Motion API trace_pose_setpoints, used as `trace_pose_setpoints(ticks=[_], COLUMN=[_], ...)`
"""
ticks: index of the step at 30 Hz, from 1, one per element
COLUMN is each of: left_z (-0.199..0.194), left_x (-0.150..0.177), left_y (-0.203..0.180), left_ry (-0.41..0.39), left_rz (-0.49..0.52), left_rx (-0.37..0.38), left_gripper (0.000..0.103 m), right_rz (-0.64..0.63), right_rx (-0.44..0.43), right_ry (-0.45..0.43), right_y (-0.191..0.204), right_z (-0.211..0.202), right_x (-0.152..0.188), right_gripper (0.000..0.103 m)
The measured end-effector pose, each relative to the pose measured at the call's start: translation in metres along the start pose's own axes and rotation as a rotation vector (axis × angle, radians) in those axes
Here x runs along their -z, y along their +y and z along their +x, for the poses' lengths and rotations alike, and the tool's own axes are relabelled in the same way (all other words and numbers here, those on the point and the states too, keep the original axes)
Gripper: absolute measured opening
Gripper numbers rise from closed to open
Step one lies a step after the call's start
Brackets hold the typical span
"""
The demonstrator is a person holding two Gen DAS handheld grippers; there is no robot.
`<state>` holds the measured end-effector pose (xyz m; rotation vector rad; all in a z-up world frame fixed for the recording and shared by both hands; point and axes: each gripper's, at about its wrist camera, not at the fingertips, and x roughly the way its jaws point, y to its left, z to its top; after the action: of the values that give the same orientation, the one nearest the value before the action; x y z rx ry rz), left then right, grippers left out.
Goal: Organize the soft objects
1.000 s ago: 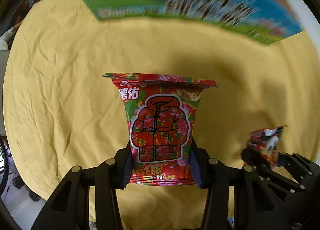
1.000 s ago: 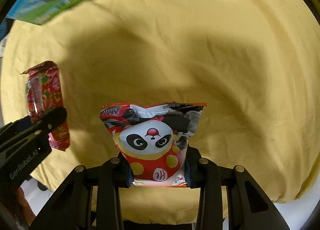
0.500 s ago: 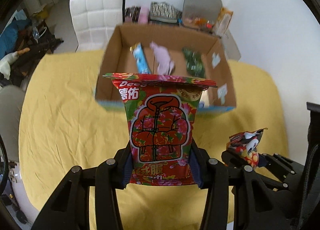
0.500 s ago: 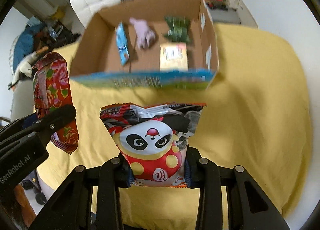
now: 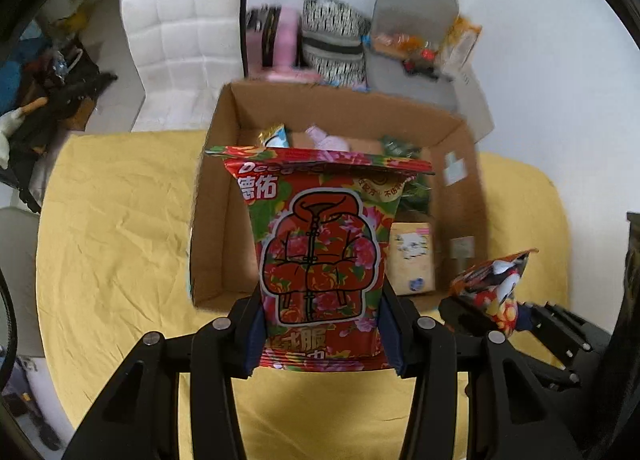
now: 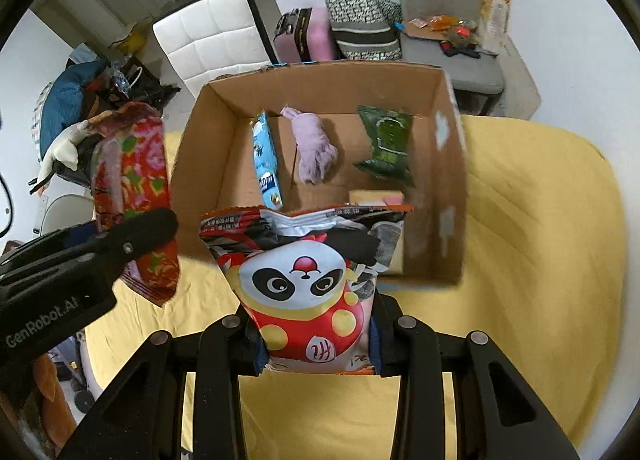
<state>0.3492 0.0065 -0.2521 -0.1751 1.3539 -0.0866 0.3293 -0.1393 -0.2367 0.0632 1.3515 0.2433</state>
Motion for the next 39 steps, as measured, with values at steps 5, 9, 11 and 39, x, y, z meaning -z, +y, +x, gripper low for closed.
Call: trace_pose_setpoints(ticks=[5,9,11,39], left_z=[0.055,0.085,0.097,0.079], left_x=[-0.027,-0.037,-0.04,-0.005], left_y=[0.02,0.029,0.031,0.021], left_ry=[0.14,0.206,0.227,0.11], left_rz=[-0.039,-0.06,-0.053,-0.028], left_rx=[-0.002,0.009,-0.007,-0.158], left_gripper=[0.044,0.044,0.044,0.052], right_rz=[0.015,0.036,0.027,0.033], right_rx=[0.003,-0.004,0.001,0.123], right_ry=[0.069,0.131,0.149,0.139], right_y=[-0.001,-0.006,-0.004,-0.039], right_z=[0.052,0.095,0.108,0.103], right_x=[-0.03,-0.045,-0.047,-0.019], right_gripper=[0.039,0.039,0.039,0.065])
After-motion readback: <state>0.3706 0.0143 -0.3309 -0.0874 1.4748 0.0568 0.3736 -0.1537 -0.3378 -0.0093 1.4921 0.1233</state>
